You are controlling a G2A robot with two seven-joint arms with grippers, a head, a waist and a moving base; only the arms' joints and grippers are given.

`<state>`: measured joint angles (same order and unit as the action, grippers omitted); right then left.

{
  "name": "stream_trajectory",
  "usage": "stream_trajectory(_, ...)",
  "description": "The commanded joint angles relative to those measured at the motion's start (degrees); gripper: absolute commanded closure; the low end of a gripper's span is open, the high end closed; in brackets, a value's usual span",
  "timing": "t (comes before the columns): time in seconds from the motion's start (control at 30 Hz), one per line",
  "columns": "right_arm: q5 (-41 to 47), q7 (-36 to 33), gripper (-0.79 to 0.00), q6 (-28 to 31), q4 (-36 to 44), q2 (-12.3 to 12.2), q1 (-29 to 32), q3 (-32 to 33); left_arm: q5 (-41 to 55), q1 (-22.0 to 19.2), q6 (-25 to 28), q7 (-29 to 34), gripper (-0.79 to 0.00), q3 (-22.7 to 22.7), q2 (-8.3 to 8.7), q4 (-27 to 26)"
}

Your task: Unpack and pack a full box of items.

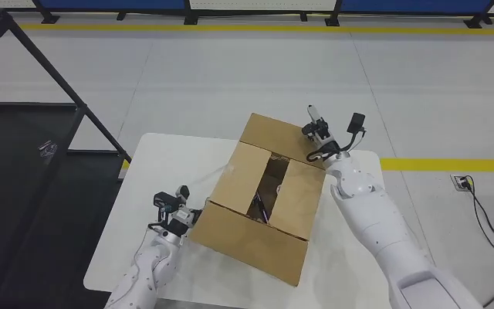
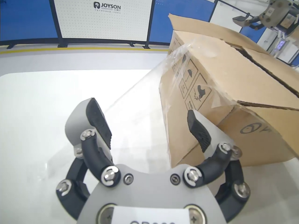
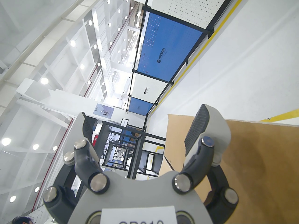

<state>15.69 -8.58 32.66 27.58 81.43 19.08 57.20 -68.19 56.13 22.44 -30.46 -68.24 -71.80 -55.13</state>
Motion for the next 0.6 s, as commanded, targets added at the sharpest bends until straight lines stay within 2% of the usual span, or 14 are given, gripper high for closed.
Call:
stream_trajectory(0.0, 0.02, -0.49, -0.785, -0.17, 0.28, -0.03, 0.14, 0.41, -0.77, 0.50, 2.08, -0.46, -0.785, -0.35, 0.28, -0.34)
stream_trajectory(0.2, -0.21, -2.23, -0.785, -1.21, 0.83, 0.12, 0.07, 1.16, -1.62, 2.38, 6.41, -0.66, -0.785, -1.96, 1.09, -2.43)
stream_trajectory(0.43, -0.99, -2.80, -0.785, -1.63, 0.75, 0.58, -0.21, 1.54, 0.33, 1.50, -2.34, -0.46, -0.785, -3.77, 0.74, -1.75)
stream_trajectory(0.57, -1.39, -2.93, -0.785, -1.63, 0.44, 0.78, -0.30, 1.86, 0.87, -0.07, -5.34, -0.36, -0.785, -2.51, -0.02, -0.29)
